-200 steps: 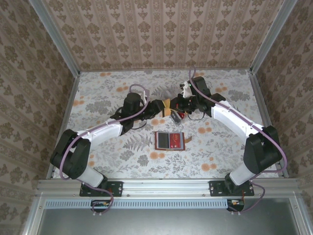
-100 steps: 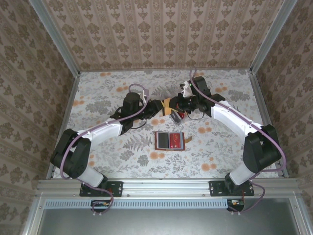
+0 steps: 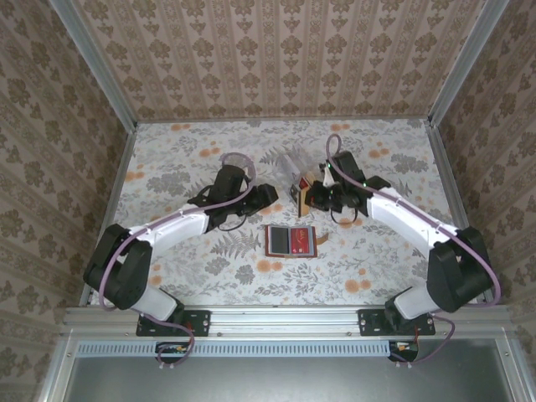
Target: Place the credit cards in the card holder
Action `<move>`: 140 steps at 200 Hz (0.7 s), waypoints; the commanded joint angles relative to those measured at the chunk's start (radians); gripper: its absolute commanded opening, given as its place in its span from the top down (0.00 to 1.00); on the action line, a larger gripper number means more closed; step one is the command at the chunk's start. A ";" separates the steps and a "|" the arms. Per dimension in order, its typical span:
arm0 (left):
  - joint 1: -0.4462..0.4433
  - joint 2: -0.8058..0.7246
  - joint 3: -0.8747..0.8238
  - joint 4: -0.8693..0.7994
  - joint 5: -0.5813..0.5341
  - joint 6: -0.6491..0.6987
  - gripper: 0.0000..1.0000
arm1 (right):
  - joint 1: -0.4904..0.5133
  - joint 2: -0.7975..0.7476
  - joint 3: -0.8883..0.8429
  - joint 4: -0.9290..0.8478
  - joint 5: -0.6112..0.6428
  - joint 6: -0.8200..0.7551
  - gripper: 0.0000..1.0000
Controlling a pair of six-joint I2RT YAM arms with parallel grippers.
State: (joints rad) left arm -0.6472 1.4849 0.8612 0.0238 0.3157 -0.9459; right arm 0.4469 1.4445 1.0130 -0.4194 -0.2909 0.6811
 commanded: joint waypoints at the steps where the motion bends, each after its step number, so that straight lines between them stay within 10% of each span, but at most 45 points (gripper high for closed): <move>1: -0.022 -0.036 -0.037 -0.176 -0.072 0.092 0.42 | 0.032 -0.047 -0.117 -0.017 0.113 -0.012 0.94; 140: -0.106 0.089 -0.060 -0.168 -0.047 0.100 0.58 | 0.069 -0.085 -0.266 0.077 0.150 0.005 0.96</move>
State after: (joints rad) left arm -0.7460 1.5574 0.7883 -0.1314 0.2646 -0.8692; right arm 0.5114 1.4075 0.7448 -0.3145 -0.1757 0.7063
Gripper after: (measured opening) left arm 0.441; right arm 0.064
